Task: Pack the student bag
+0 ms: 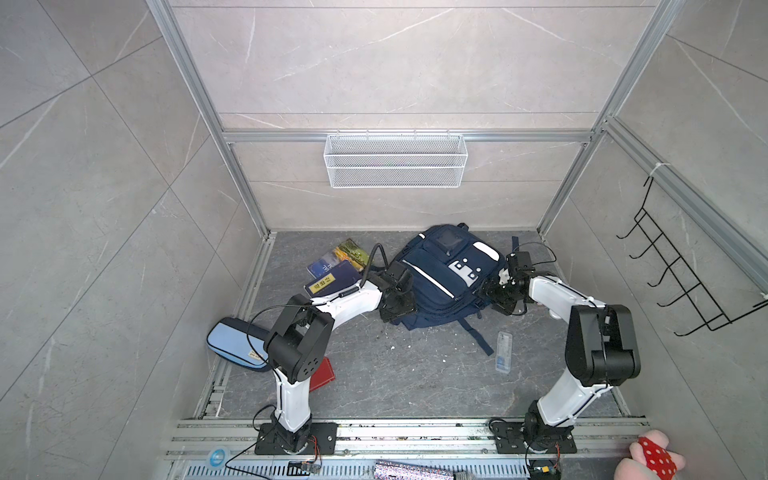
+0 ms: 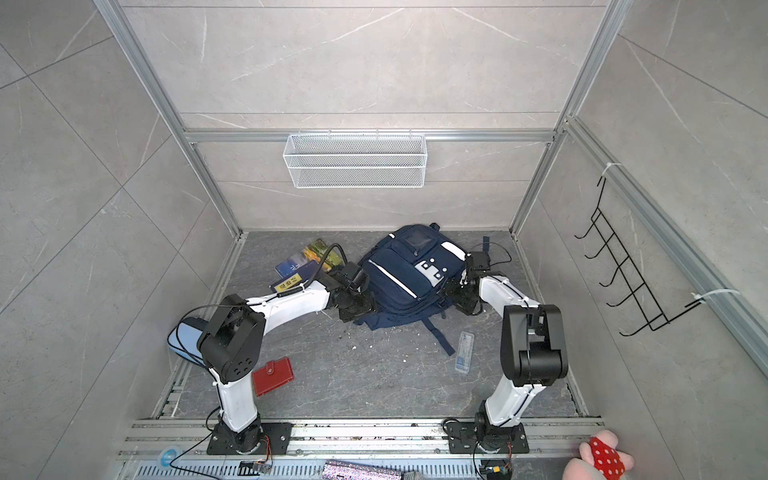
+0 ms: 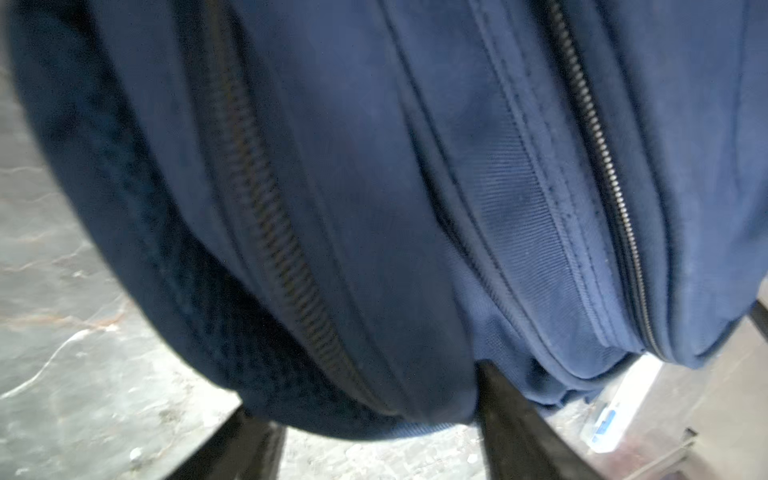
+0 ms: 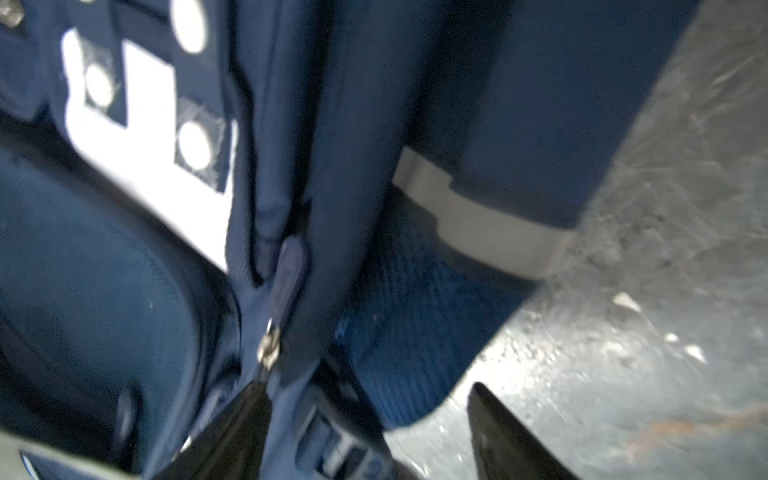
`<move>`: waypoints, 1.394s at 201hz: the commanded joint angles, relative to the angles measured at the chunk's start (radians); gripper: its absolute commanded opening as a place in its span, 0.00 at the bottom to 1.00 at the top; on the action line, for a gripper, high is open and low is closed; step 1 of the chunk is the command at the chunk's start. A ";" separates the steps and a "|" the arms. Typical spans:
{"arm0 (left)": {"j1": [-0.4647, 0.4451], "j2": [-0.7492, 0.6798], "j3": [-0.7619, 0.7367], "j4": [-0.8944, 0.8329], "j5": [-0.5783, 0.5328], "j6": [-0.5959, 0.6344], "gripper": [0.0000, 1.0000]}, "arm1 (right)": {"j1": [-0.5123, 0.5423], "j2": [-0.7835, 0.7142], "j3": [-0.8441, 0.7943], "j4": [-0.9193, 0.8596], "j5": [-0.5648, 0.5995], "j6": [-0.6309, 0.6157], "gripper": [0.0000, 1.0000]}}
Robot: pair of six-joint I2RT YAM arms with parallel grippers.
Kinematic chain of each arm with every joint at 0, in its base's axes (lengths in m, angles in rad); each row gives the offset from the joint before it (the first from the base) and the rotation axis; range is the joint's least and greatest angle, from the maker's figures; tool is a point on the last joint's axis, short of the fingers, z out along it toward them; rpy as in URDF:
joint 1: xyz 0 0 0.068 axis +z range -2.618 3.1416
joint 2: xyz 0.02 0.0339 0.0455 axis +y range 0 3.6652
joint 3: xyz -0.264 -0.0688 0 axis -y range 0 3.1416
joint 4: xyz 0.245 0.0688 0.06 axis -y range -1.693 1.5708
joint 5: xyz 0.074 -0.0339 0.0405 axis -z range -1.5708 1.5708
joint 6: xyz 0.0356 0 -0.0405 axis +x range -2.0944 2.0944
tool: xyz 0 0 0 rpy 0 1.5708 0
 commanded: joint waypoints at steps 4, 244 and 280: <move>-0.027 0.005 -0.044 0.028 -0.001 -0.037 0.54 | -0.002 0.039 0.013 0.007 0.008 -0.014 0.57; -0.165 -0.351 -0.226 0.039 -0.270 0.142 0.70 | 0.165 -0.256 -0.127 -0.013 -0.190 -0.048 0.15; -0.404 -0.382 -0.227 0.117 -0.392 0.302 0.69 | 0.172 -0.253 -0.108 -0.021 -0.193 -0.026 0.09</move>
